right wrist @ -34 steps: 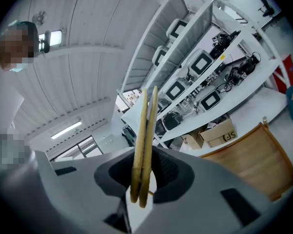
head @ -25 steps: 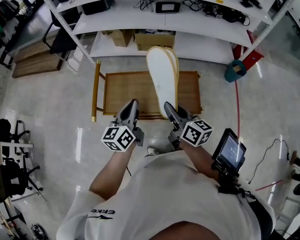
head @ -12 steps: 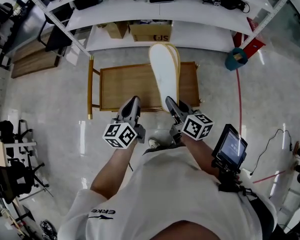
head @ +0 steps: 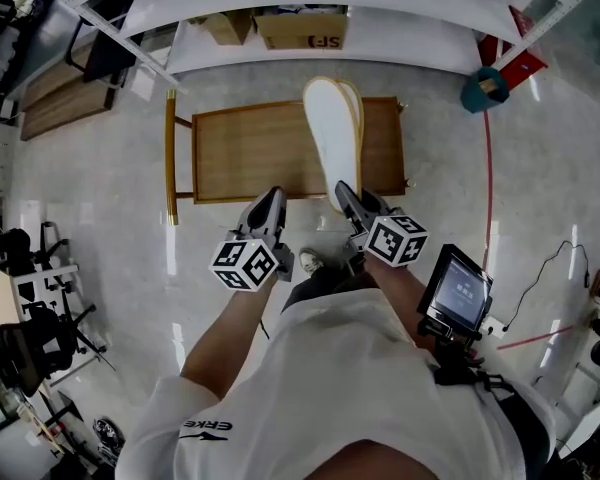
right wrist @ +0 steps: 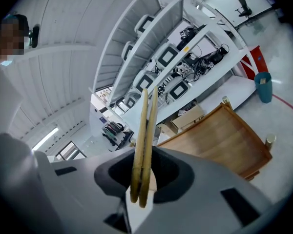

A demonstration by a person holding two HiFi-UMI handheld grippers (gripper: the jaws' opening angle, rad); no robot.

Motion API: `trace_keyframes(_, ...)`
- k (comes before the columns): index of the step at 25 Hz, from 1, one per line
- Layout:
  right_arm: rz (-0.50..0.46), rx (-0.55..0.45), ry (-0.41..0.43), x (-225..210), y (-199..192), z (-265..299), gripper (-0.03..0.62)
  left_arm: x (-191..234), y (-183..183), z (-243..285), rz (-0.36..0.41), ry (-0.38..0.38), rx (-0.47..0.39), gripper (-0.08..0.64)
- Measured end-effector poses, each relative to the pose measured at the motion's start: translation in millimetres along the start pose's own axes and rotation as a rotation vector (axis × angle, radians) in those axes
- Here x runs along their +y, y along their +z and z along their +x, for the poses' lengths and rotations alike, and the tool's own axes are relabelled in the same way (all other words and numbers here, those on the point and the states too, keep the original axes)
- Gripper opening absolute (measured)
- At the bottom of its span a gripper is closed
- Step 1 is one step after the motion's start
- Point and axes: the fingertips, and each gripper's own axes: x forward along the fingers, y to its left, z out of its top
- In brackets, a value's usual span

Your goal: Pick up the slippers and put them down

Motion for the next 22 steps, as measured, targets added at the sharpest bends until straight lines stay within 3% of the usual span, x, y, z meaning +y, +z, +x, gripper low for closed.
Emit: trace_keyframes(22, 0.134, 0.154, -0.174, -119, -80, 46, 0.071, 36, -62, 32, -0.044, 0.062, 0.130, 0.003)
